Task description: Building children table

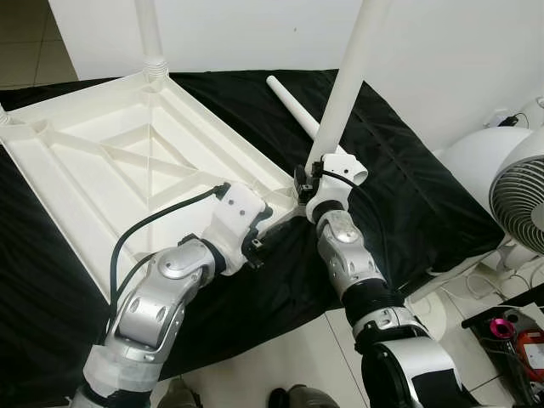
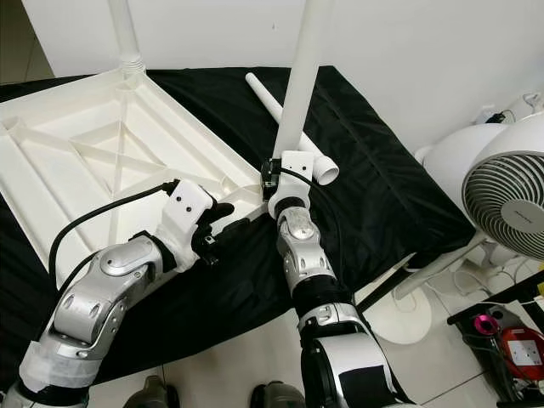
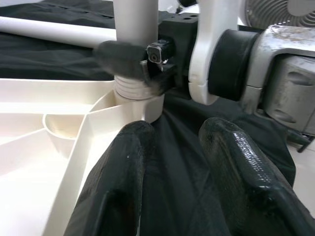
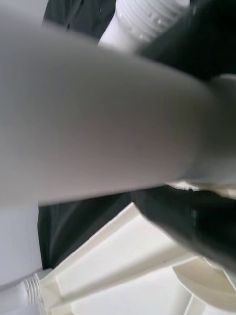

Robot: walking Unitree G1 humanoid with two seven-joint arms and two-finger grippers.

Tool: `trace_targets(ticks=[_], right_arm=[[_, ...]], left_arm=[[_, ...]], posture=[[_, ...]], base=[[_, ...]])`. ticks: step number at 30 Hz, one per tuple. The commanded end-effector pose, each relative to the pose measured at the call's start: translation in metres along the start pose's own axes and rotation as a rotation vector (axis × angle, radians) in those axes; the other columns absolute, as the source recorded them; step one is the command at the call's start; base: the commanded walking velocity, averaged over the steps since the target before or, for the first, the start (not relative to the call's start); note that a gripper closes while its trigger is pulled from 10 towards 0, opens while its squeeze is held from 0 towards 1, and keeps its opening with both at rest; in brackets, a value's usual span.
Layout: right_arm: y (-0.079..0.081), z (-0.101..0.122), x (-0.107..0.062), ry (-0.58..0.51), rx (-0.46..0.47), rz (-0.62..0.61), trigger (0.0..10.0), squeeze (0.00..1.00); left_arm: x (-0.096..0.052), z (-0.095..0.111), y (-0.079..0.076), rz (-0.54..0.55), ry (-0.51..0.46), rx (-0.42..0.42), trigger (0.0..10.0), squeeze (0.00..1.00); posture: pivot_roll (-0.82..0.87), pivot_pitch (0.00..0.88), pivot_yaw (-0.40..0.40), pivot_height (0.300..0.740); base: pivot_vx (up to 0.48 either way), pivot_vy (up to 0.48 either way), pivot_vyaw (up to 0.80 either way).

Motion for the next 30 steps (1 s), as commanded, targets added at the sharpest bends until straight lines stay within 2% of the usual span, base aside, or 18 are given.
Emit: trace_targets(ticks=[1,10,11,15,20,23,26,30], right_arm=[[0.000,-0.010,-0.005,0.041,0.009,0.005,10.0,1.00],[-0.006,0.007,-0.017,-0.050,0.013,0.017,10.0,1.00],[-0.006,0.009,-0.021,-0.066,0.019,0.030,10.0,0.00],[-0.007,0.010,-0.026,-0.081,0.016,0.039,10.0,0.00],[-0.014,0.006,-0.051,-0.091,0.007,0.052,10.0,0.00],[-0.016,0.004,-0.056,-0.084,0.003,0.049,10.0,0.00],[-0.019,0.000,-0.068,-0.072,-0.003,0.047,10.0,0.00],[-0.021,0.000,-0.072,-0.072,-0.003,0.045,10.0,0.00]], left_arm=[[0.001,0.000,0.001,0.034,0.002,0.003,10.0,0.00],[-0.001,0.000,0.006,0.050,0.003,0.007,10.0,0.00],[-0.001,0.000,0.007,0.056,0.002,0.008,10.0,0.00],[-0.001,0.000,0.009,0.065,0.002,0.010,10.0,0.00],[-0.002,-0.006,0.034,0.179,0.041,0.027,10.0,0.00],[-0.002,-0.006,0.038,0.195,0.043,0.027,10.0,0.00],[-0.002,-0.005,0.051,0.254,0.042,0.016,10.0,0.00],[-0.002,-0.006,0.056,0.282,0.048,0.012,10.0,0.00]], posture=[[0.00,0.058,-0.091,0.740],[0.00,0.056,-0.090,0.740],[0.00,0.056,-0.089,0.740],[0.00,0.057,-0.086,0.740],[-0.02,0.065,-0.080,0.740],[-0.02,0.067,-0.078,0.740],[-0.03,0.070,-0.074,0.740],[-0.03,0.071,-0.071,0.740]], base=[[0.000,0.000,0.00],[0.000,0.000,0.00],[0.000,0.000,0.00],[0.000,0.000,0.00],[0.000,0.000,0.00],[0.000,0.000,0.00],[0.000,0.000,0.00],[0.000,0.000,0.00]])
Point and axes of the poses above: a point about 5 cm out from each wrist's last joint towards the gripper, its own x axis pointing out of the wrist towards the gripper, its own z axis along the axis of the wrist's last joint, y = z × x, the point moved 6 cm from there along x, pointing out of the wrist towards the gripper, and after that the axes turned 2 degrees about -x, right-handed, at the moved point
